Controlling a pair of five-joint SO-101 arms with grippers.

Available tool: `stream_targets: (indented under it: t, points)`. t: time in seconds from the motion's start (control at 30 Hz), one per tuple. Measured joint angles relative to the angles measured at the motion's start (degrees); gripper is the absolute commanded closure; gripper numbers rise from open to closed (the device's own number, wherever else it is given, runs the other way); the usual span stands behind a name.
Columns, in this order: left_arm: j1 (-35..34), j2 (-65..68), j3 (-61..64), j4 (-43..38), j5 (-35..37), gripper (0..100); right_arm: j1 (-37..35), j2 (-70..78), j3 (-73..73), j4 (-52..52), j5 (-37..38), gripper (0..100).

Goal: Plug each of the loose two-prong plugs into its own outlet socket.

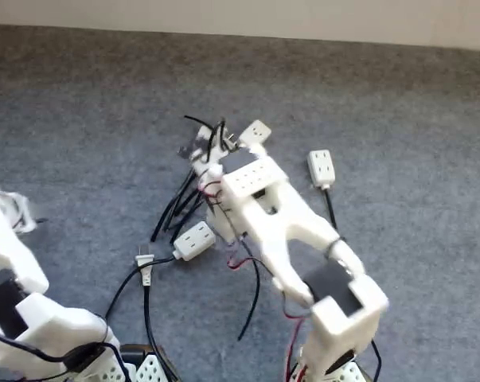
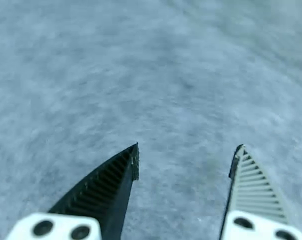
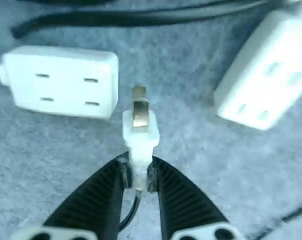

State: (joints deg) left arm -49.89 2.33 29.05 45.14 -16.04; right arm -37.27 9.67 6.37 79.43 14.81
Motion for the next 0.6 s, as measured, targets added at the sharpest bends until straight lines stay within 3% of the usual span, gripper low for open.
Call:
stream_targets:
  t: [0.17,0.3,0.43,0.6]
  points:
    - [7.03,-1.41,-2.81,8.53,-4.04,69,3.34,-11.78,0.79,0.88,1.85,99.3]
    - [15.03,-7.65,-7.65,21.54,-8.18,59,2.46,-13.89,5.19,3.16,3.96,99.3]
    - [23.38,-16.79,-8.44,31.38,-10.55,52,2.29,-16.79,9.23,-2.64,3.87,99.2]
    - [27.78,-31.47,-2.02,33.23,-10.81,51,-0.26,-26.55,22.24,-14.42,3.87,99.2]
